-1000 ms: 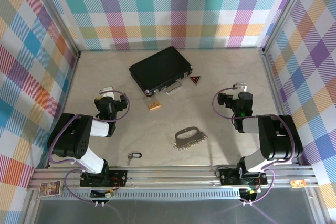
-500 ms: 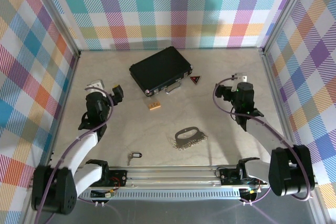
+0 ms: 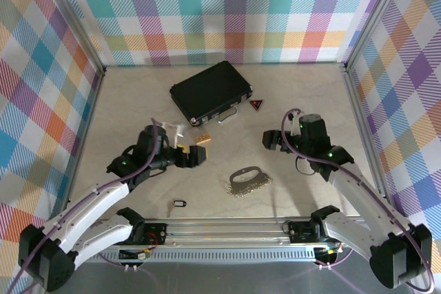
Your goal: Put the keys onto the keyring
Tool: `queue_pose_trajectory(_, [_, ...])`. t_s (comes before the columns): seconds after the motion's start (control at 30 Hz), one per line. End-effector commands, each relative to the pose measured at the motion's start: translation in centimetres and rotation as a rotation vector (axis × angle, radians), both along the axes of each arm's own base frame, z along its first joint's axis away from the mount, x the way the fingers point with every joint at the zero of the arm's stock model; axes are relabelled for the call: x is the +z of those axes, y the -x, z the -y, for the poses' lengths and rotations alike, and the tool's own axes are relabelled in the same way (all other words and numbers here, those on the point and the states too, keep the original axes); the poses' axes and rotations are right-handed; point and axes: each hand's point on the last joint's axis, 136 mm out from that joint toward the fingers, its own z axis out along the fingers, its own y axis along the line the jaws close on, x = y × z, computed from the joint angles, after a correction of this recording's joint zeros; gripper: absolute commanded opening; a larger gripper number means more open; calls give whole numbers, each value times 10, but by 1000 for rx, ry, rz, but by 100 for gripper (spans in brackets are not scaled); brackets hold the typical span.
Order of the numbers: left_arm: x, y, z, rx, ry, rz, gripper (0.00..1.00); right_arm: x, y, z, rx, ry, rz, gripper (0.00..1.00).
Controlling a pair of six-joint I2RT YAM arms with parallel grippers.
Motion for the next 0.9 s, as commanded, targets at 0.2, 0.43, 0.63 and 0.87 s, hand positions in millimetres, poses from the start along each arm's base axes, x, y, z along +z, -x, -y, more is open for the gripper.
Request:
queue_pose_trajectory(0.2, [-56, 55, 67, -249, 11, -177, 94, -37, 58, -23, 90, -193, -225, 99])
queue_pose_trajectory(0.43, [-85, 55, 80, -263, -32, -207, 81, -48, 69, -26, 131, -190, -264, 99])
queue_pose_trajectory(0.63, [-100, 45, 88, -248, -72, -230, 68, -55, 71, -29, 151, -191, -277, 99])
queue_pose_trajectory(0.87, [-113, 41, 90, -237, -117, -272, 58, -49, 72, -30, 170, -194, -248, 99])
